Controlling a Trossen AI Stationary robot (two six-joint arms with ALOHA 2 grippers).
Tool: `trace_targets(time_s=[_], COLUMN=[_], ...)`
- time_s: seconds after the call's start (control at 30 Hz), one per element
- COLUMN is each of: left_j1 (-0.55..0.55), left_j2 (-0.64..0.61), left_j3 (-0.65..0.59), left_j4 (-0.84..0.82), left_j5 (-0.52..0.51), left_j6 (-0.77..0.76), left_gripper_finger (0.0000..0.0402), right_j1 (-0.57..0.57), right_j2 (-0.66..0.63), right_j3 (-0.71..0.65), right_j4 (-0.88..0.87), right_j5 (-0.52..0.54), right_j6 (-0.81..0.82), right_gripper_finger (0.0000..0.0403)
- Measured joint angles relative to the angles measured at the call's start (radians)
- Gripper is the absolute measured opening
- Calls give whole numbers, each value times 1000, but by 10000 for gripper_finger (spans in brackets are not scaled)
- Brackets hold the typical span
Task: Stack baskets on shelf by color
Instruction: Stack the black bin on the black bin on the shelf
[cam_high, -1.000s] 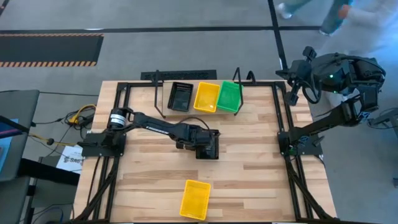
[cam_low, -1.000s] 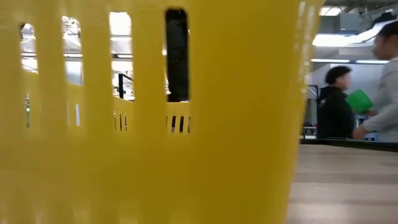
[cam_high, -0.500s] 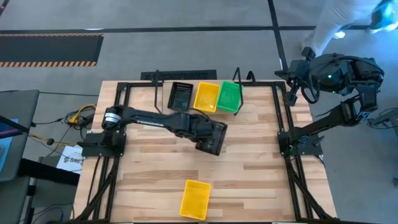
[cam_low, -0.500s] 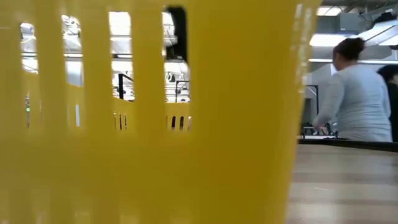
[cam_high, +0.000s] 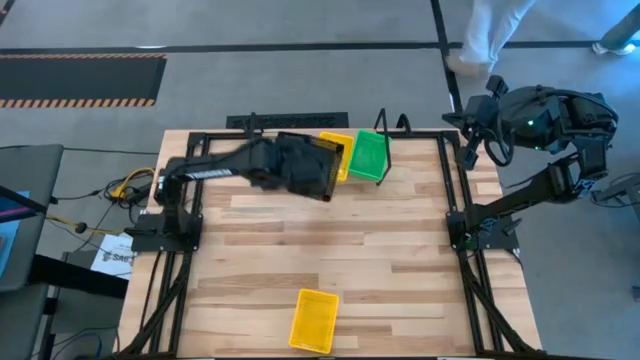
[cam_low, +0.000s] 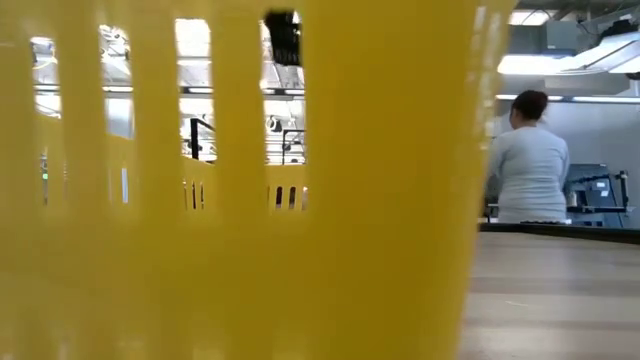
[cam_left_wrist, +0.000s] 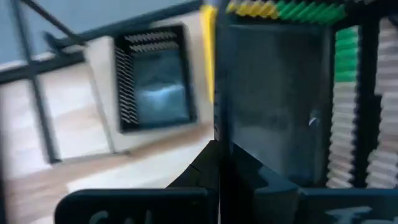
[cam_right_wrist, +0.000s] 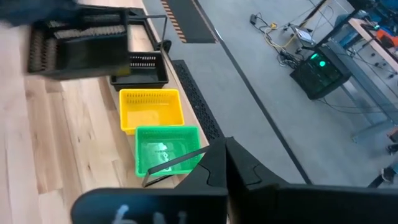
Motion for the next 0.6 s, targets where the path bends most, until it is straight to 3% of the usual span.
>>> trace_targets(time_s=[0.33,0.6], left_j1=[266,435], left_j2=[-20,-20], left_j3=[-13,-46], left_j4=[0,9], left_j5=[182,279], left_j6=[261,383], left_gripper_finger=[0,0], right_j1=[-1,-1], right_j2=[0,0], right_j3=[0,0], right_j4=[0,0], right_j5=[2,2], right_j6=[25,34], right_gripper_finger=[5,4])
